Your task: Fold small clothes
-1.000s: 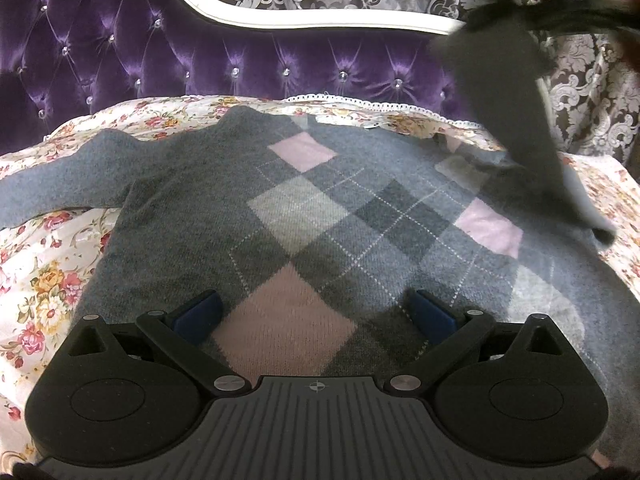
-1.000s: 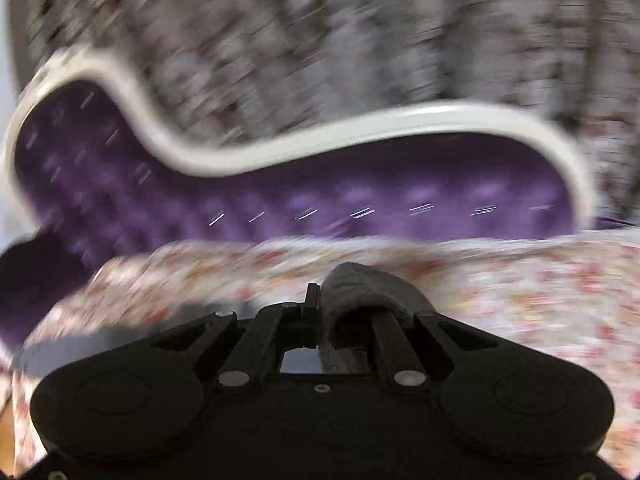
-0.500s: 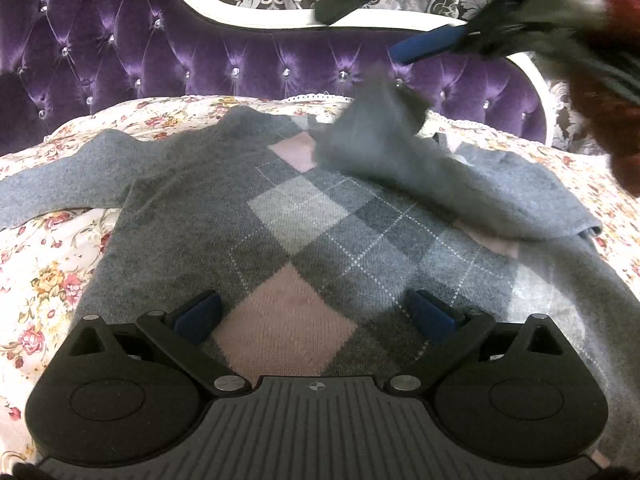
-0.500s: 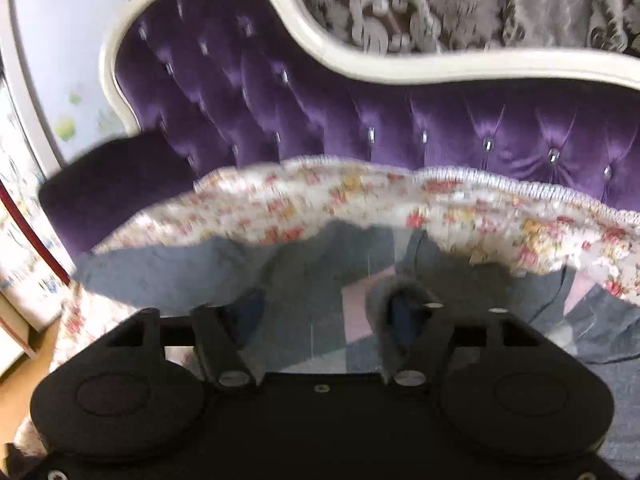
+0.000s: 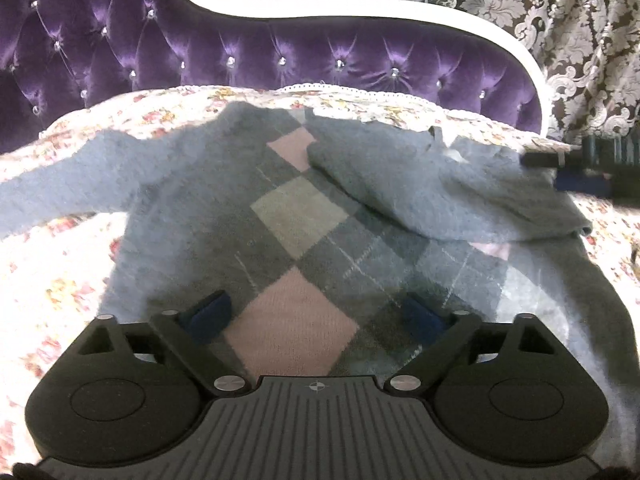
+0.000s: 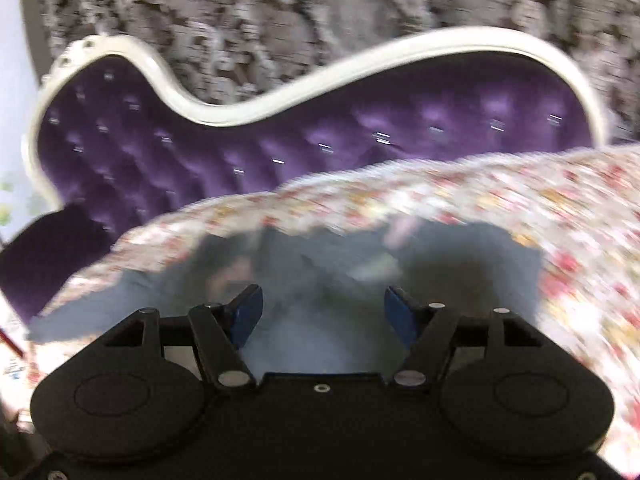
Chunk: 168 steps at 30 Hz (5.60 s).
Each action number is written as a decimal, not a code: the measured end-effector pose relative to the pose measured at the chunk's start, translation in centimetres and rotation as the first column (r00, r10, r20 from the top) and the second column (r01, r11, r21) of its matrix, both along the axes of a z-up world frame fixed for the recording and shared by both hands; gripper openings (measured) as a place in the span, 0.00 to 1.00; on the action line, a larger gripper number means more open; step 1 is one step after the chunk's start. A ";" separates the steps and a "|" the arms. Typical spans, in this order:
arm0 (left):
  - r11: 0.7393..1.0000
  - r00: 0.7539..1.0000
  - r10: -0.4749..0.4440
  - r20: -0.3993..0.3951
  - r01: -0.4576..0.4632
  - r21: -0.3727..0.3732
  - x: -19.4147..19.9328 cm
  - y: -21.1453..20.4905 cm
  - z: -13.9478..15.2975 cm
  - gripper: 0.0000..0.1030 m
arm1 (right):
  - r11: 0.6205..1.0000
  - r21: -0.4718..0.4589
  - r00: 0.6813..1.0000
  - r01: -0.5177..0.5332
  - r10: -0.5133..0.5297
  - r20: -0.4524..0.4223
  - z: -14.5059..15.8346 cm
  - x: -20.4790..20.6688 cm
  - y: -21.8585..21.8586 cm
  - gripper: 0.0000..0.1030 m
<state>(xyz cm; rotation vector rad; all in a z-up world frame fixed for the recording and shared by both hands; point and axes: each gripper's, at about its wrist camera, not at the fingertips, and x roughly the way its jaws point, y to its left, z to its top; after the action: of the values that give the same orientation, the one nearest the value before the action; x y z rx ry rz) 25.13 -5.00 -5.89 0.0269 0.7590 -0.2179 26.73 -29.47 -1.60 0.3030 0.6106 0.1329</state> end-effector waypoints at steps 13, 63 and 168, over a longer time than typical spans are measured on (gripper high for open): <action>0.987 0.992 -0.099 0.081 0.087 0.136 4.6 -4.7 2.9 0.88 | 0.982 -0.189 0.999 0.028 -0.036 -0.038 -5.1 -1.6 2.9 0.72; 0.996 0.998 0.061 0.027 -0.059 -0.065 9.7 5.6 0.5 0.06 | 0.981 -0.194 0.999 0.003 -0.009 -0.030 -5.2 -1.8 3.1 0.80; 0.719 0.783 0.620 0.046 -0.545 -0.431 2.5 40.4 -3.4 0.88 | 0.958 -0.109 0.964 -0.264 0.264 -0.019 -1.4 -6.0 16.3 0.99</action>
<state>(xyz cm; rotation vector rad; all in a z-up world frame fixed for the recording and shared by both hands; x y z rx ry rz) 27.66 35.37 -9.25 -0.5761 0.4874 0.2473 20.69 -13.19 -2.97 0.1129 0.6582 0.3545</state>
